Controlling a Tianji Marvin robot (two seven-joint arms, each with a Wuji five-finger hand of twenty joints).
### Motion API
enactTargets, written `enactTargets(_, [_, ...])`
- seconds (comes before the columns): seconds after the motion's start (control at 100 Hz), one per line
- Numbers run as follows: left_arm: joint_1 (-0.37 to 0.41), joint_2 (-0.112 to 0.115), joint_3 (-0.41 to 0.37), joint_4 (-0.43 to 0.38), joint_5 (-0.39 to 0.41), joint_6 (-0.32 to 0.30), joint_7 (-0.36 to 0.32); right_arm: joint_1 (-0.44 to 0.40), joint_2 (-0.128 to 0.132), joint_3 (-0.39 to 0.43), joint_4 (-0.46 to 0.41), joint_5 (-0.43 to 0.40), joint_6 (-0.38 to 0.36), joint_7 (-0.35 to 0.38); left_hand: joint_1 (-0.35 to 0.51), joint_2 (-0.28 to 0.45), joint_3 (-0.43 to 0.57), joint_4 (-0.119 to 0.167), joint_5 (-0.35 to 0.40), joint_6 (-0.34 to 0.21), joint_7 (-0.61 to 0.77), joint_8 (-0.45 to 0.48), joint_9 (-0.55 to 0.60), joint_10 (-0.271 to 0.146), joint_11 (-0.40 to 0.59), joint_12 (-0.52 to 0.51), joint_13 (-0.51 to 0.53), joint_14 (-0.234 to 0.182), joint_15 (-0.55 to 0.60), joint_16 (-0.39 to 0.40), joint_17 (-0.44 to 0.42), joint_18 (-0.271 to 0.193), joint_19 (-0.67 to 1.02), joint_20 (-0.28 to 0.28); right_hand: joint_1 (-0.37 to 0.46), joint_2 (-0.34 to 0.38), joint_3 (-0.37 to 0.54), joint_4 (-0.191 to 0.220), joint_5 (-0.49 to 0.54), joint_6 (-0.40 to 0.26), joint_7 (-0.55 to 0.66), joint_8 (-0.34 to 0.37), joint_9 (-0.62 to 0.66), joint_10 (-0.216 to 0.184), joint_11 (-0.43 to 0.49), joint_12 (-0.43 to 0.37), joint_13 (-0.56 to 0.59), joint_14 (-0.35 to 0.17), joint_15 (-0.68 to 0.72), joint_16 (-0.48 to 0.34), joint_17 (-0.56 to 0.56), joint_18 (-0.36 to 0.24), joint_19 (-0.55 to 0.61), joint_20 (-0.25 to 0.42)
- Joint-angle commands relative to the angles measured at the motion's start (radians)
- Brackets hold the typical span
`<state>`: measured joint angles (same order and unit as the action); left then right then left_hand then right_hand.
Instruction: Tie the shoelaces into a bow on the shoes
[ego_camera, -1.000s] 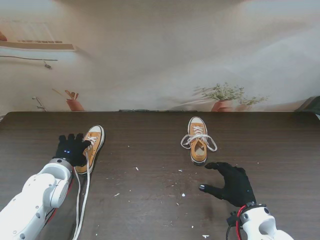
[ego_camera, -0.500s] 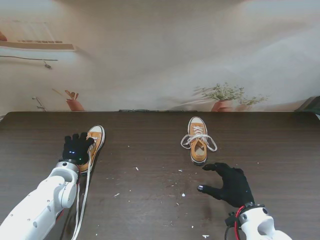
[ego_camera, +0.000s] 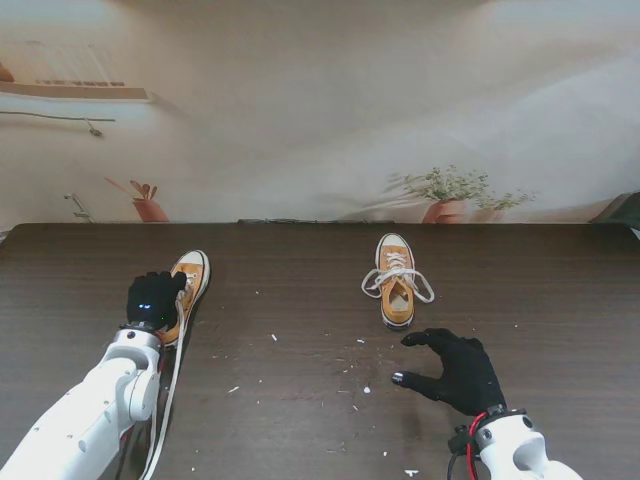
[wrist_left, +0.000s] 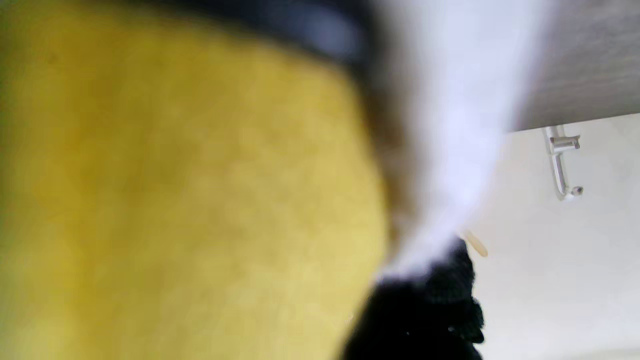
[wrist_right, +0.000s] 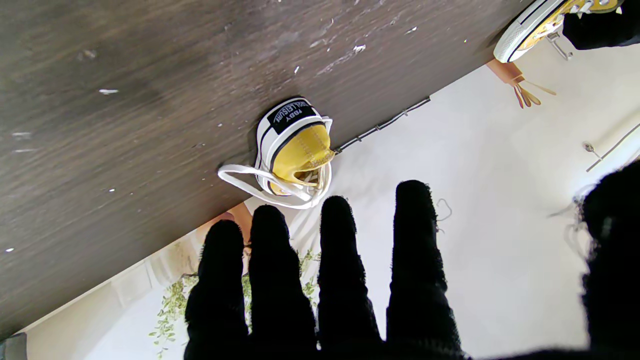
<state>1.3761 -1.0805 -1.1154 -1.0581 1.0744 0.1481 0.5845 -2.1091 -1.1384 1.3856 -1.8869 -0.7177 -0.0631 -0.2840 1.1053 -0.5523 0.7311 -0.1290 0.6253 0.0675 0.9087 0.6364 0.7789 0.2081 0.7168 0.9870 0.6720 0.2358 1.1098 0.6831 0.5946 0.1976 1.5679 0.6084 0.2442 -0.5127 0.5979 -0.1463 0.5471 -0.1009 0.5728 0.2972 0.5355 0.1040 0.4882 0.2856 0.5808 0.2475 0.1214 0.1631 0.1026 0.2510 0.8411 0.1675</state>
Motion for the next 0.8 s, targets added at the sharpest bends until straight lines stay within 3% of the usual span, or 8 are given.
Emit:
enactTargets(0.0, [0.025,0.002,-0.015,-0.05,0.014,-0.011,-0.007,-0.005,0.003,-0.002,-0.007,0.003,-0.002,0.016,0.12,0.021,0.141,0.021,0.114,-0.133,0.341,0.125,0.012,0.0,0.063,0.045,-0.006,0.048,0.041,0.041,0.028,-0.159,0.058,0.021,0.004,0.008,-0.014,0.017,0.026,-0.021,-0.012,-0.006,0.023,0.007,0.0,-0.007,0.015,0.007,0.011,0.008,0.001,0.006,0.012,0.007])
enactTargets(0.34, [0.181,-0.004,-0.122,-0.314,0.075,-0.072,0.004,-0.016,0.0,-0.003,-0.016,0.004,-0.009,-0.001,0.114,0.012,0.158,0.022,0.114,-0.12,0.331,0.13,0.01,0.008,0.059,0.046,-0.011,0.057,0.046,0.037,0.014,-0.148,0.065,0.023,0.007,0.007,-0.014,0.017,0.033,-0.018,-0.017,-0.002,0.033,0.011,-0.003,-0.007,0.02,0.008,0.015,0.008,0.008,0.008,0.018,0.009])
enactTargets(0.79, [0.425,-0.009,-0.12,-0.675,0.131,-0.117,-0.006,-0.046,-0.004,0.011,-0.04,-0.002,-0.016,-0.025,0.108,0.015,0.157,0.028,0.119,-0.109,0.306,0.124,0.011,0.012,0.045,0.043,-0.014,0.061,0.035,0.032,-0.002,-0.132,0.055,0.024,0.006,0.005,-0.014,0.017,0.033,-0.018,-0.021,0.001,0.038,0.014,-0.006,-0.007,0.02,0.01,0.016,0.008,0.008,0.009,0.019,0.01])
